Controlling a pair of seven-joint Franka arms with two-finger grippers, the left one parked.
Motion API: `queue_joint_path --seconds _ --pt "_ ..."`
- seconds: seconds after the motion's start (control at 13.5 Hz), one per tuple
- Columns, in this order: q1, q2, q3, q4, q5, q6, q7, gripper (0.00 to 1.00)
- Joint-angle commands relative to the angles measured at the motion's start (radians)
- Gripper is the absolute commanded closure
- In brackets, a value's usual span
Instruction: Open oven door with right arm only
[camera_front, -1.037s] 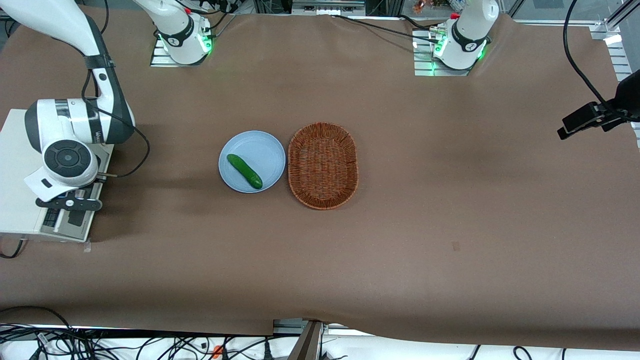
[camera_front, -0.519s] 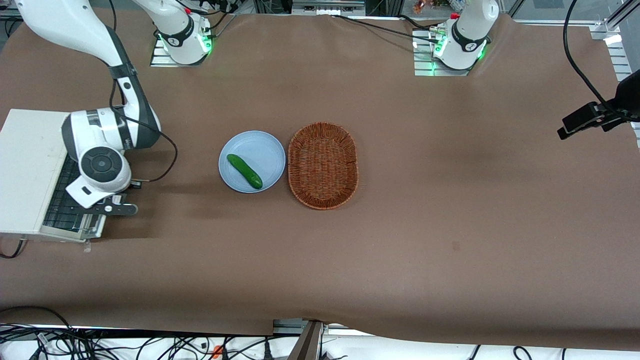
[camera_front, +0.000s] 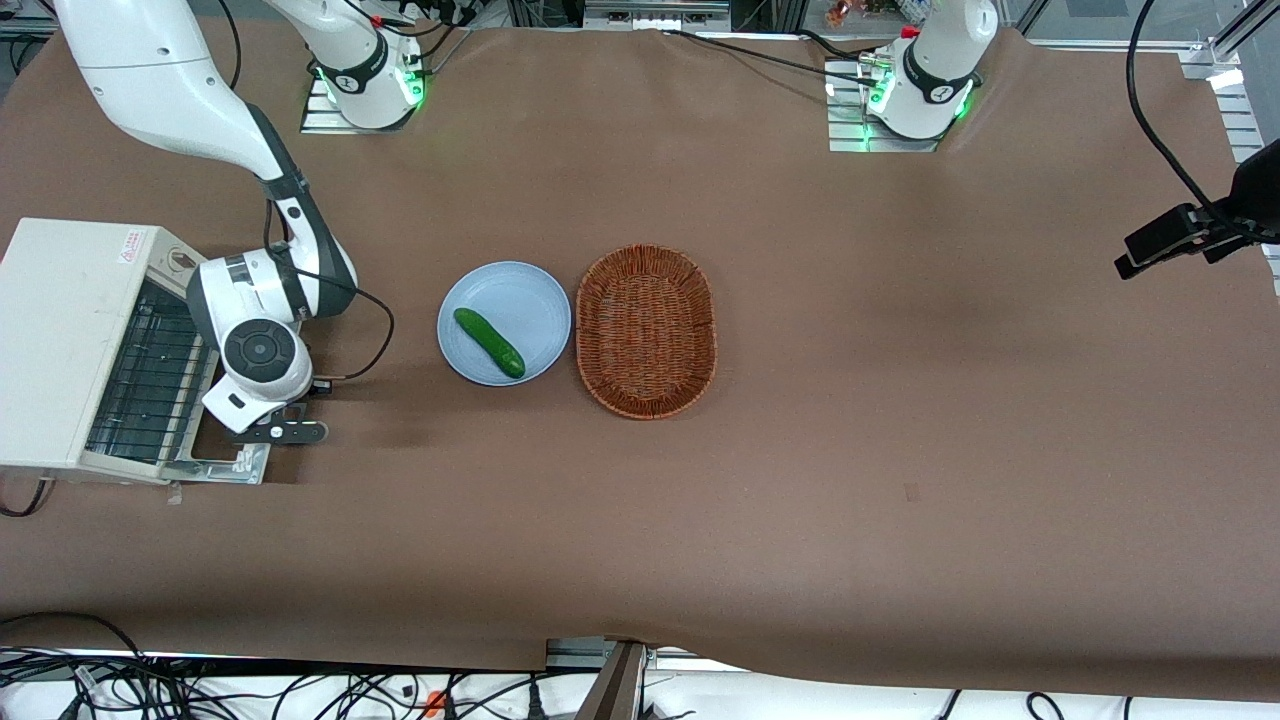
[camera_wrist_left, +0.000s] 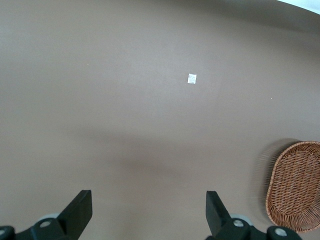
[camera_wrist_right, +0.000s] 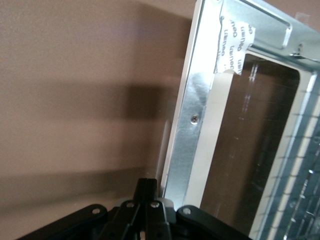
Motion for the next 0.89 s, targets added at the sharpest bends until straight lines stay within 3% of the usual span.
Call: queue_joint_path --seconds 0.0,0.15,0.3,0.37,0.44,0.52,0.74,0.81 --pt "-0.028 0.001 -0.020 0.003 0.068 -0.012 -0.033 1.00" --pt "-0.028 -0.009 0.022 0.003 0.188 -0.027 -0.038 1.00" --pt "-0.028 -0.040 0.048 0.006 0.236 -0.049 -0.041 1.00" --pt "-0.028 -0.067 0.054 0.011 0.261 -0.076 -0.056 0.59" --pt "-0.028 -0.098 0.057 0.011 0.299 -0.082 -0.085 0.06" --pt "-0.028 -0.136 0.056 0.011 0.352 -0.090 -0.126 0.00" --pt "-0.031 -0.257 0.034 0.026 0.497 -0.171 -0.237 0.00" --pt "-0.032 -0.312 0.014 0.031 0.517 -0.212 -0.251 0.00"
